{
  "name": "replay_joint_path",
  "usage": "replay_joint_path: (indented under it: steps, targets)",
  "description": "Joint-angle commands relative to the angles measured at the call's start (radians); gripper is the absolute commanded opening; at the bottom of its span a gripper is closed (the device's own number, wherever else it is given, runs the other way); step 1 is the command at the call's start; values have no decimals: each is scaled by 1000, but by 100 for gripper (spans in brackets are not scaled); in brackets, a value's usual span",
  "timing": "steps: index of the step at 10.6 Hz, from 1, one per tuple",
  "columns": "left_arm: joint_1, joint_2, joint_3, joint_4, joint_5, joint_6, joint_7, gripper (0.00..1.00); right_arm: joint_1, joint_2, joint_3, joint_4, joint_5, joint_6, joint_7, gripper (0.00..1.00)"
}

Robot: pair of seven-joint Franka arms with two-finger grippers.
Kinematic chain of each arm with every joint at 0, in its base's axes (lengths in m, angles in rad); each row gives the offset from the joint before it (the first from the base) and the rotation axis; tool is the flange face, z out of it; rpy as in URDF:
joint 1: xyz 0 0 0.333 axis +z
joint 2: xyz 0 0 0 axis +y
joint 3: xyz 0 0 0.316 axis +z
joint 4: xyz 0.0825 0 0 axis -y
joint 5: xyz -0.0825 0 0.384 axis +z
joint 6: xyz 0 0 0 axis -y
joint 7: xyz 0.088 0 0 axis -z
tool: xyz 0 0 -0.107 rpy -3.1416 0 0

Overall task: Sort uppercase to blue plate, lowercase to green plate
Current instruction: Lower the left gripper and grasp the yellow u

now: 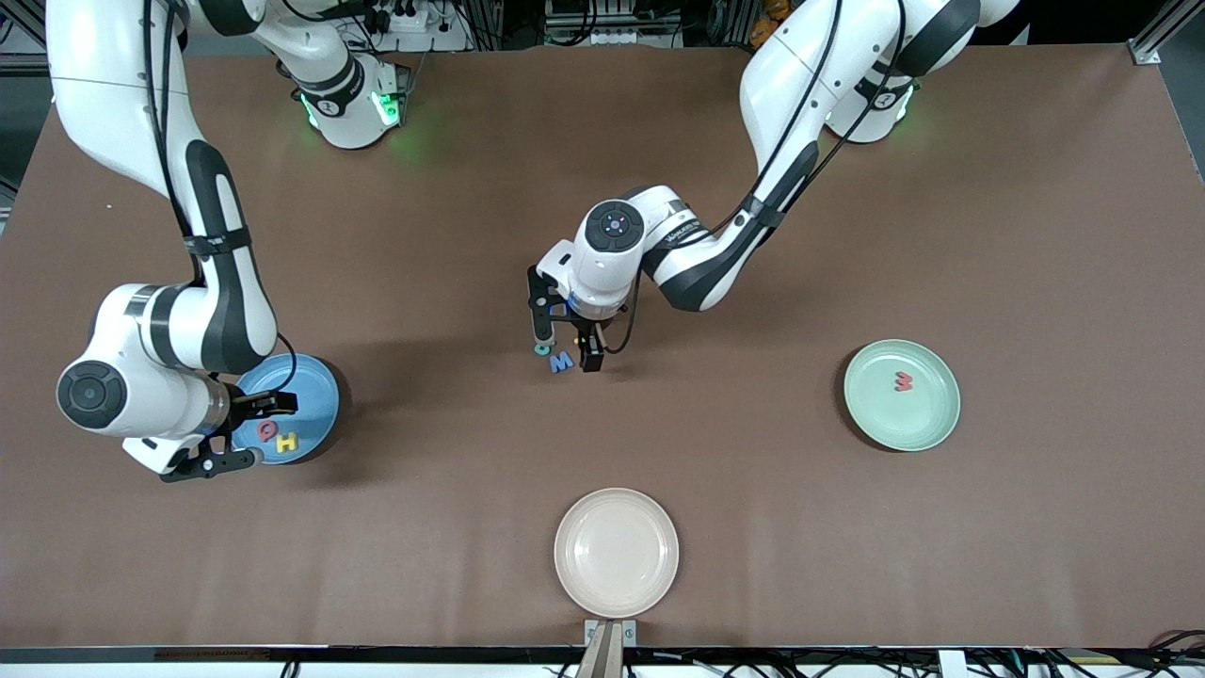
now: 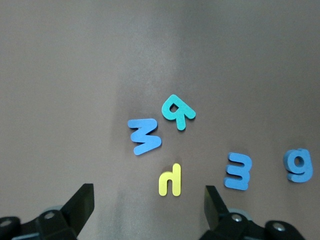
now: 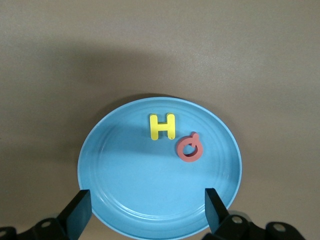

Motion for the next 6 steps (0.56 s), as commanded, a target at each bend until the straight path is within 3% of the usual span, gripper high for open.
replay_joint_path:
  steps: [1, 6]
  targets:
    - [-9, 25, 7, 17, 22, 9, -1, 89, -13, 6, 10, -1, 4, 6, 3, 100]
    - [-26, 65, 7, 18, 22, 9, -1, 79, -6, 12, 10, -1, 5, 11, 3, 100]
